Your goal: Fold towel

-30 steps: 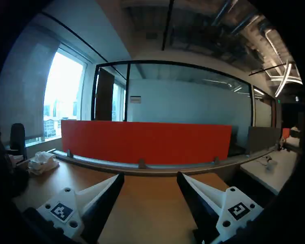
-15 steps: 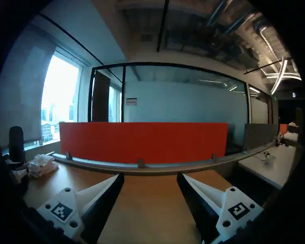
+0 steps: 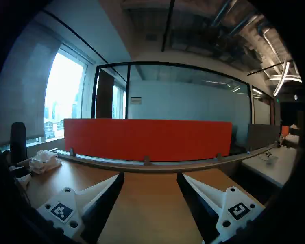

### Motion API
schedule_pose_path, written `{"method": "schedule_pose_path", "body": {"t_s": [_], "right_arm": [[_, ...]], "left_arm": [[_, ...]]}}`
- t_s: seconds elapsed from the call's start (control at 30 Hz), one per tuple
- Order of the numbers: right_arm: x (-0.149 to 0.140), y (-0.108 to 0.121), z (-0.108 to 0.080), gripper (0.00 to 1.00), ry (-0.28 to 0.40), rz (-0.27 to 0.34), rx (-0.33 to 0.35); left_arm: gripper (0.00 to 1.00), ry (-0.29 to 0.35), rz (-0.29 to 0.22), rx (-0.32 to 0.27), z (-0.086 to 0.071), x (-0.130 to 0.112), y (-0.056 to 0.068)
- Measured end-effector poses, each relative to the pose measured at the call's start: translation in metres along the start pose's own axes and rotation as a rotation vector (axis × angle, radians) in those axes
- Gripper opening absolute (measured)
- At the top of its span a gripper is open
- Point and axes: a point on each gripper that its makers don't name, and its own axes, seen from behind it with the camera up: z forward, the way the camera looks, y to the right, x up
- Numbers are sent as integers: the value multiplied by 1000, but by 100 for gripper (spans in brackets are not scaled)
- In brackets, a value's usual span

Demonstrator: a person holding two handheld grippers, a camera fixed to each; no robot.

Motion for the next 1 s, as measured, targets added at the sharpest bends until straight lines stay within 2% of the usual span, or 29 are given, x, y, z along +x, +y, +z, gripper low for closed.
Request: {"method": "schedule_pose_path", "body": {"t_s": [0.4, 1.0], "right_arm": [[-7, 1, 1, 100, 9, -1, -11], [-20, 14, 0, 100, 1, 12, -23]], "left_arm": [[99, 9, 7, 3, 2, -32, 4], [98, -1, 21, 9, 1, -45, 6]]}}
